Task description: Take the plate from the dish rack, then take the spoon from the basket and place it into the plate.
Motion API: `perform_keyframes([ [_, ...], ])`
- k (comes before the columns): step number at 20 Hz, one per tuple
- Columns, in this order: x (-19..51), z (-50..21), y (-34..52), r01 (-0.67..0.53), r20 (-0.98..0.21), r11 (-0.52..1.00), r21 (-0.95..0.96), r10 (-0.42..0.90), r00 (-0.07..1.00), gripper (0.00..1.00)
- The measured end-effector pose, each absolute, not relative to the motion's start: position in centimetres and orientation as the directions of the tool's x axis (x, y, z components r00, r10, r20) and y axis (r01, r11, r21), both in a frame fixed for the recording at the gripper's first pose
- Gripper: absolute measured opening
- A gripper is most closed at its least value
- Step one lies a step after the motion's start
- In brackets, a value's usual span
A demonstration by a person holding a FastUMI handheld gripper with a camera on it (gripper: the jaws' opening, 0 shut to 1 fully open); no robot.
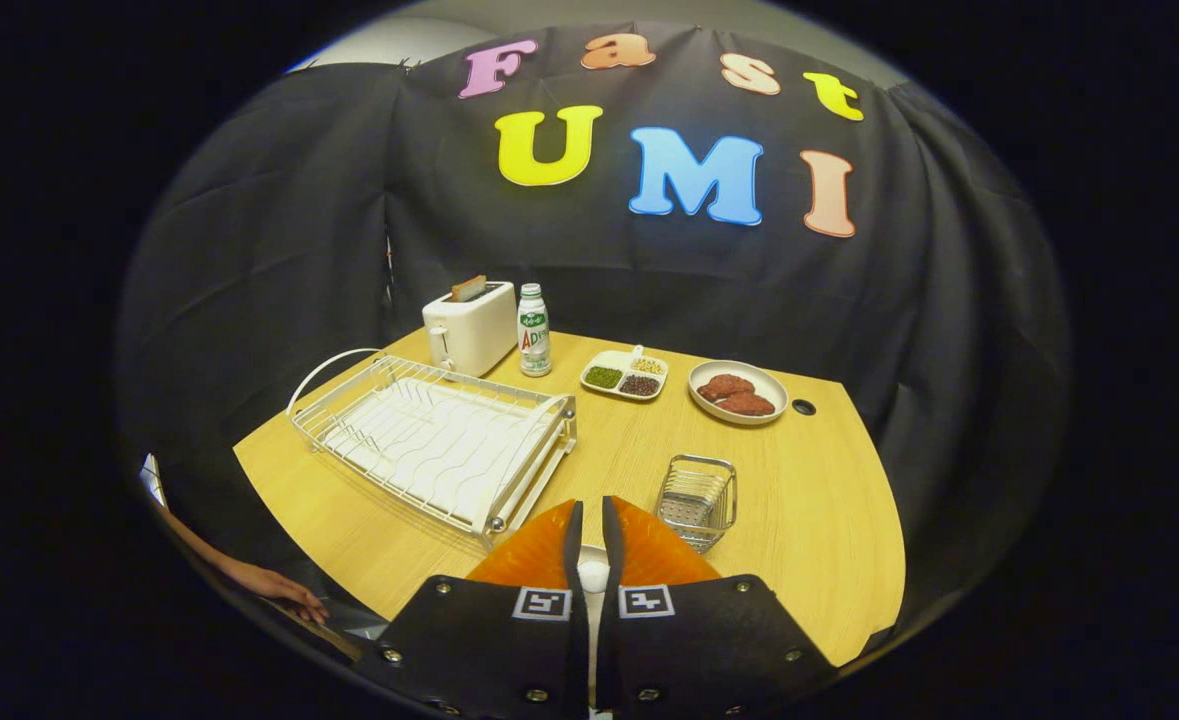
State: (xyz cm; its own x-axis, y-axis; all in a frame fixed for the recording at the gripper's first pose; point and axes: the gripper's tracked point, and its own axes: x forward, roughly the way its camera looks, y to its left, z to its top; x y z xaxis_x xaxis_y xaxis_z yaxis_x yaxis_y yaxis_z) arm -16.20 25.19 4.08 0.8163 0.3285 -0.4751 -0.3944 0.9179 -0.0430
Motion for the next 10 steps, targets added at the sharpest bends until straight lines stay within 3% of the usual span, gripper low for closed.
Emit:
perform_keyframes([
  [10,-15.8,1.3,30.0,-0.476,-0.548,0.876,-0.070,0.365,0.752,0.03],
])
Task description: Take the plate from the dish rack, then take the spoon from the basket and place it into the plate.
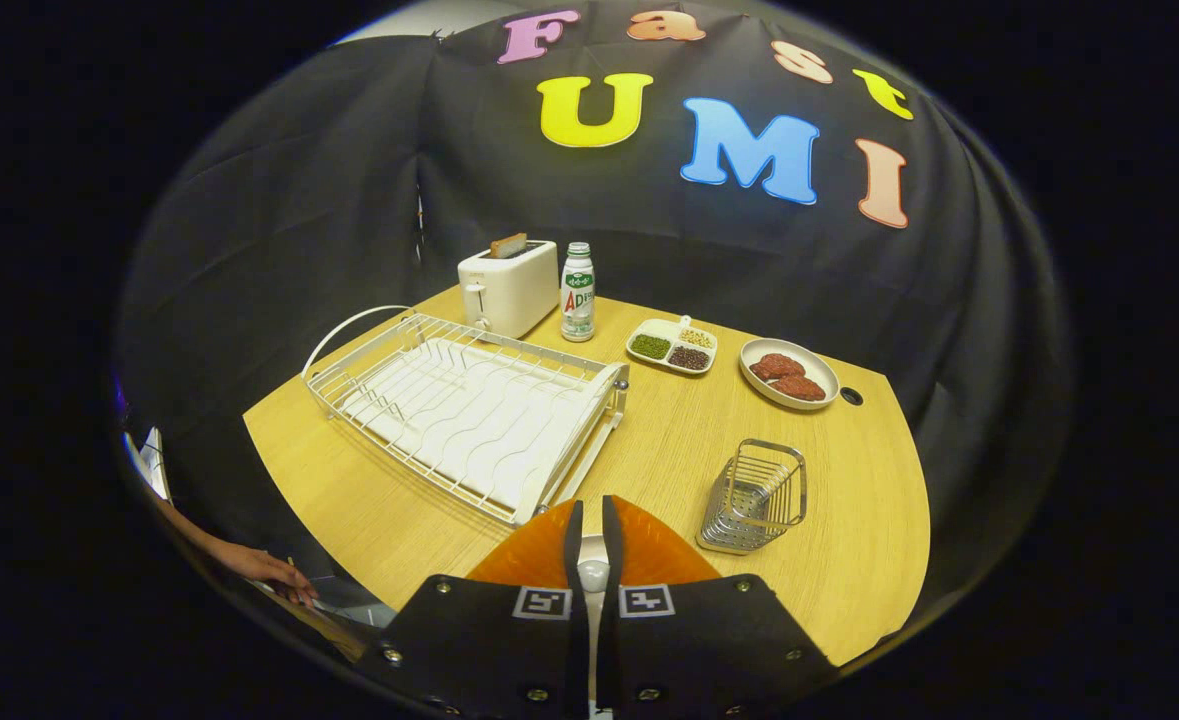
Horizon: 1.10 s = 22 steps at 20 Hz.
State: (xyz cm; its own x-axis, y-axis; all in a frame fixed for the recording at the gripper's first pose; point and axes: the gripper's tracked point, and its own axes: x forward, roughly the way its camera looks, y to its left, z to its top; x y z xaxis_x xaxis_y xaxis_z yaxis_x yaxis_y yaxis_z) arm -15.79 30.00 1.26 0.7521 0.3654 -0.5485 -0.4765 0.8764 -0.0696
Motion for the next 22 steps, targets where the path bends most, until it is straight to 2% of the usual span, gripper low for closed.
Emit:
perform_keyframes([
  [7,-15.6,0.4,31.6,-0.514,-0.573,0.854,-0.081,0.382,0.725,0.06],
  [13,-15.9,-0.6,32.0,-0.535,-0.597,0.843,-0.063,0.398,0.697,0.14],
  [22,-15.5,0.0,31.3,-0.534,-0.578,0.842,-0.074,0.400,0.711,0.17],
])
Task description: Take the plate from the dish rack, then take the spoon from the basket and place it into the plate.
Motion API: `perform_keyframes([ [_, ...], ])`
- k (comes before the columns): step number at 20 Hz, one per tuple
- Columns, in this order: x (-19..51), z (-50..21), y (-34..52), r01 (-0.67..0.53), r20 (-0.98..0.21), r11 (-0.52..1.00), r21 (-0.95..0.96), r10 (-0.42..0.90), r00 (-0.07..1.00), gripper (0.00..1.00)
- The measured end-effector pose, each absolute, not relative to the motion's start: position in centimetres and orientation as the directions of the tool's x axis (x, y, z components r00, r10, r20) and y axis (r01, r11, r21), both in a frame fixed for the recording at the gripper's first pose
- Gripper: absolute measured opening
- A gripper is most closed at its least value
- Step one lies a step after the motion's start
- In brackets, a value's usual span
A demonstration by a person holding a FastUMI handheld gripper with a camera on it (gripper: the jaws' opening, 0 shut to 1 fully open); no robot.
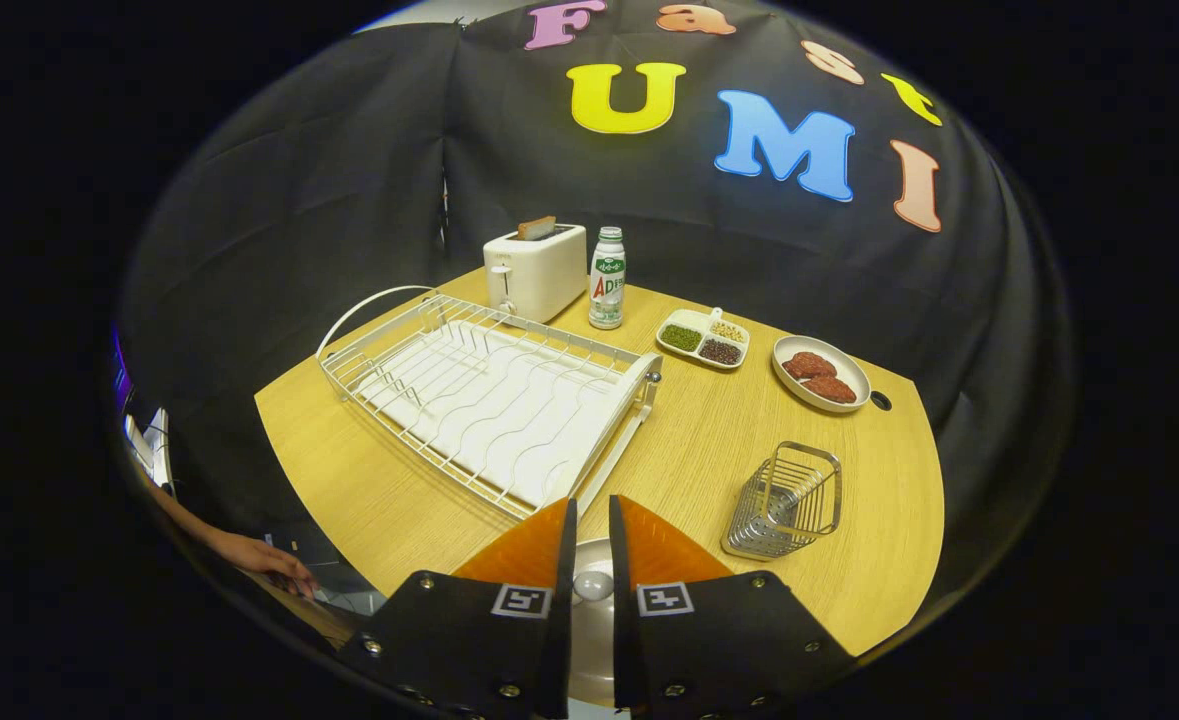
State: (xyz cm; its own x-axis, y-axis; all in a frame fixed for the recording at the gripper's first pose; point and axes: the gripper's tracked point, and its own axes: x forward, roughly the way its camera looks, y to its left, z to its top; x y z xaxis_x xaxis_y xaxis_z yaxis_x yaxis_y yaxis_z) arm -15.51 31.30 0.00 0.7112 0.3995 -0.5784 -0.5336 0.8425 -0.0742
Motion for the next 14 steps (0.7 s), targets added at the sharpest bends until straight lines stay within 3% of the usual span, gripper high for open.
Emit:
perform_keyframes([
  [1,-15.4,0.2,31.0,-0.529,-0.574,0.845,-0.078,0.395,0.717,0.17],
  [3,-15.1,0.6,30.4,-0.522,-0.562,0.849,-0.086,0.391,0.729,0.28],
  [6,-14.4,2.4,29.1,-0.498,-0.513,0.862,-0.098,0.385,0.767,0.28],
  [14,-12.1,13.7,22.2,-0.315,-0.228,0.944,-0.102,0.286,0.931,0.28],
])
